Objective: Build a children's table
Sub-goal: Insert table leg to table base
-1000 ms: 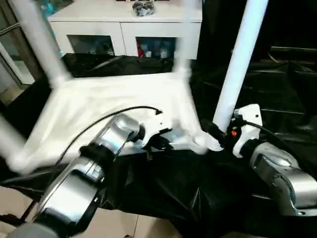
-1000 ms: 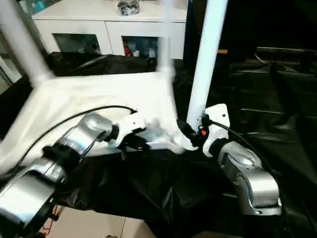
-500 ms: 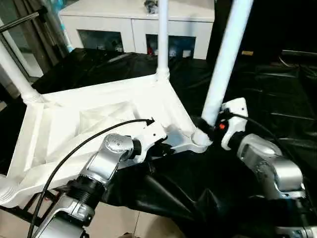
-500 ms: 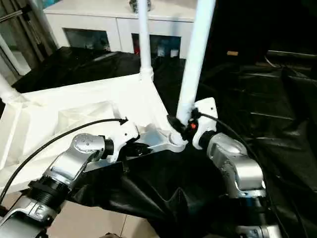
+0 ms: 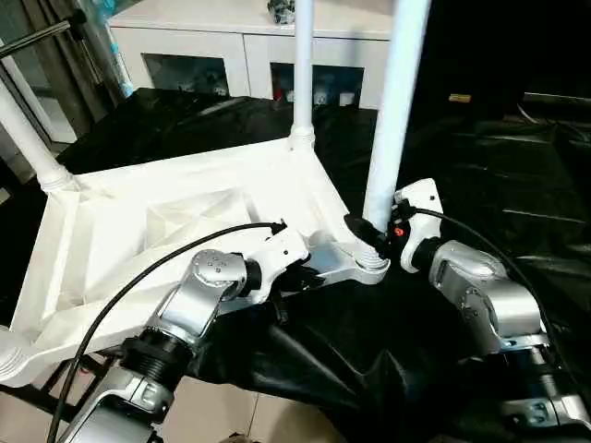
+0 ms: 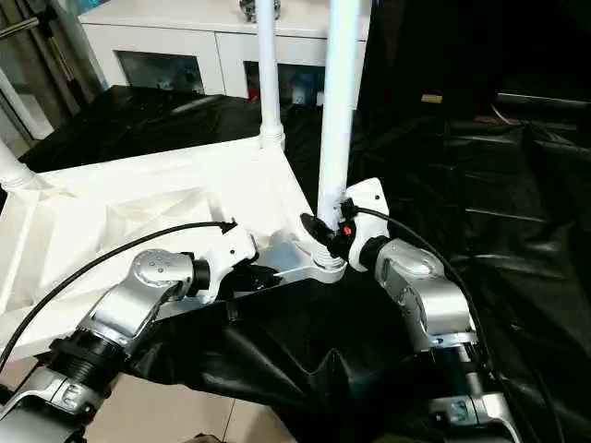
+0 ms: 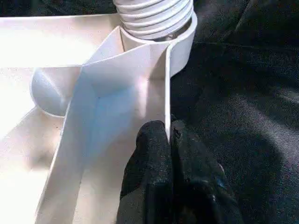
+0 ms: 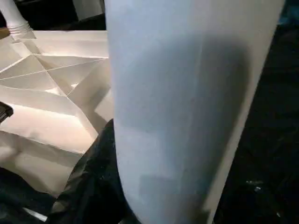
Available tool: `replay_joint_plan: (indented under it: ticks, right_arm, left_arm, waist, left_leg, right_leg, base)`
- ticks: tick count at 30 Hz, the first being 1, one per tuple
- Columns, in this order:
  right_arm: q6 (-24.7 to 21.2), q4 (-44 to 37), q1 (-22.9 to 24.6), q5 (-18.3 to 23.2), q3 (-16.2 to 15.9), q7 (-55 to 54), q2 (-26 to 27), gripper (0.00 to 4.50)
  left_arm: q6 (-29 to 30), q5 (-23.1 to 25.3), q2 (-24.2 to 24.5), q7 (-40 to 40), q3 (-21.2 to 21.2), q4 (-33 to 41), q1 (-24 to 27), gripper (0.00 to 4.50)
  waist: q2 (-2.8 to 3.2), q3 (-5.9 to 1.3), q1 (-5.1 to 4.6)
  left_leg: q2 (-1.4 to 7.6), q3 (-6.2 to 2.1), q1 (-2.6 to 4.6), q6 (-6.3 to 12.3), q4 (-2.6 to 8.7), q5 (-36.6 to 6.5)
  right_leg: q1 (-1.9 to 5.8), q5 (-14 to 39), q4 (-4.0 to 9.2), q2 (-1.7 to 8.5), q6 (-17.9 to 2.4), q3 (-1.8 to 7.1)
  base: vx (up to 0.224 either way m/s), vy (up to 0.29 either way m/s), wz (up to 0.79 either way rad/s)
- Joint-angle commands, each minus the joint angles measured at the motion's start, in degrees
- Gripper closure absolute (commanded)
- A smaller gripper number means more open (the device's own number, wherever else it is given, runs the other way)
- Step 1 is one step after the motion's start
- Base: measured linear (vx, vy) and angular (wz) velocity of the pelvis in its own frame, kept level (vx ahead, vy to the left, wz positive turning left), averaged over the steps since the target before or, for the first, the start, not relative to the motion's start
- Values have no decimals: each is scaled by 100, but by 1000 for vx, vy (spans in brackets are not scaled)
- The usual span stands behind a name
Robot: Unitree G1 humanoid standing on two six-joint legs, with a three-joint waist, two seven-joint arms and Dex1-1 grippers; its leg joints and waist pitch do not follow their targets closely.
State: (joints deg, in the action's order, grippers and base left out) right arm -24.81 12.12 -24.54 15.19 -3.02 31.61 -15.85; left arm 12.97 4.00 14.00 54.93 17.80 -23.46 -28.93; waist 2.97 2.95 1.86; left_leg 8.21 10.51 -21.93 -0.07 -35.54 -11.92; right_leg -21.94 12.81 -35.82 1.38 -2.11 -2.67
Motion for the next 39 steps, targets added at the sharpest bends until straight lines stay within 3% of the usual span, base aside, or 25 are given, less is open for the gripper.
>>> replay_joint_plan:
  ticks: [1, 5, 12, 13, 16, 17, 20, 26, 27, 28, 30, 33, 36, 39]
  right_arm:
    - [-10, 132, -91, -2, -131, 124, 6, 259]
    - [54, 235, -81, -20, -137, 205, -11, 259]
    - [143, 480, 51, 161, 133, 335, 46, 259]
    - [186, 510, 83, 157, 143, 349, 39, 259]
    - [258, 550, 155, 195, 197, 368, 51, 259]
    - [279, 560, 182, 217, 222, 371, 63, 259]
    - [489, 729, 328, 443, 540, 394, 228, 259]
    - [891, 1003, 529, 618, 811, 415, 399, 259]
    - [976, 1060, 583, 641, 859, 424, 427, 259]
    - [1124, 1143, 670, 652, 925, 445, 472, 259]
    - [1236, 1167, 763, 658, 955, 485, 510, 259]
    - [1520, 1183, 891, 569, 919, 480, 515, 259]
    - [2066, 1106, 1081, 138, 632, 376, 433, 260]
    - [2223, 1051, 1120, 8, 571, 273, 470, 260]
  left_arm:
    - [70, -119, 26, 163, 98, -159, 144, 450]
    - [104, -97, 39, 143, 110, -178, 128, 450]
    - [213, -60, 9, 39, 71, -261, 26, 450]
    - [217, -61, 11, 43, 71, -263, 23, 450]
    - [237, -67, 7, 51, 68, -271, 6, 450]
    - [245, -69, 5, 54, 66, -274, 1, 450]
    - [271, -81, -9, 78, 62, -306, -40, 450]
    - [280, -76, -17, 83, 65, -344, -82, 450]
    - [277, -72, -17, 84, 70, -349, -86, 450]
    - [266, -58, -13, 89, 83, -364, -97, 450]
    - [246, -37, -10, 79, 95, -389, -110, 450]
    - [228, -20, -9, 57, 105, -417, -128, 450]
    - [179, 18, -13, 11, 105, -493, -166, 450]
    - [158, 27, -27, -16, 103, -533, -188, 450]
  waist:
    - [-172, -357, 34]
    - [-178, -349, 25]
    - [-194, -347, 34]
    - [-160, -346, 42]
    - [-183, -360, 39]
    - [-150, -361, 49]
    - [-163, -363, 55]
    - [-161, -354, 47]
    - [-157, -358, 51]
    - [-116, -360, 58]
    - [-144, -362, 52]
    - [-134, -357, 60]
    - [-130, -347, 63]
    - [-125, -345, 59]
  left_leg:
    - [525, -243, 54, 545, 371, -200]
    - [534, -241, 65, 511, 378, -254]
    - [539, -235, 75, 475, 384, -333]
    - [541, -241, 76, 468, 386, -334]
    - [545, -240, 71, 496, 381, -269]
    - [545, -242, 78, 501, 379, -268]
    - [549, -245, 64, 515, 384, -304]
    - [556, -244, 83, 450, 400, -452]
    - [559, -244, 80, 455, 397, -429]
    - [557, -249, 77, 468, 398, -407]
    - [557, -246, 72, 503, 401, -419]
    - [566, -250, 83, 484, 410, -498]
    - [574, -253, 89, 410, 428, -612]
    - [574, -255, 98, 387, 440, -683]
  right_leg:
    - [290, 485, 442, 793, -1114, 357]
    - [277, 605, 464, 788, -1100, 358]
    - [280, 591, 469, 798, -1163, 362]
    - [278, 590, 463, 797, -1162, 362]
    - [282, 414, 447, 794, -1183, 361]
    - [276, 395, 445, 795, -1193, 362]
    - [290, 354, 453, 810, -1214, 362]
    - [276, 610, 483, 808, -1215, 359]
    - [276, 563, 474, 810, -1216, 360]
    - [274, 482, 467, 812, -1231, 358]
    - [277, 407, 467, 808, -1243, 355]
    - [267, 521, 487, 814, -1224, 353]
    - [253, 646, 503, 813, -1203, 351]
    - [256, 713, 508, 813, -1197, 356]
  base:
    - [0, 0, 0]
    - [0, 0, 0]
    - [0, 0, 0]
    - [0, 0, 0]
    - [0, 0, 0]
    - [0, 0, 0]
    - [0, 0, 0]
    - [0, 0, 0]
    - [0, 0, 0]
    - [0, 0, 0]
    - [0, 0, 0]
    - [0, 0, 0]
    - [0, 0, 0]
    - [0, 0, 0]
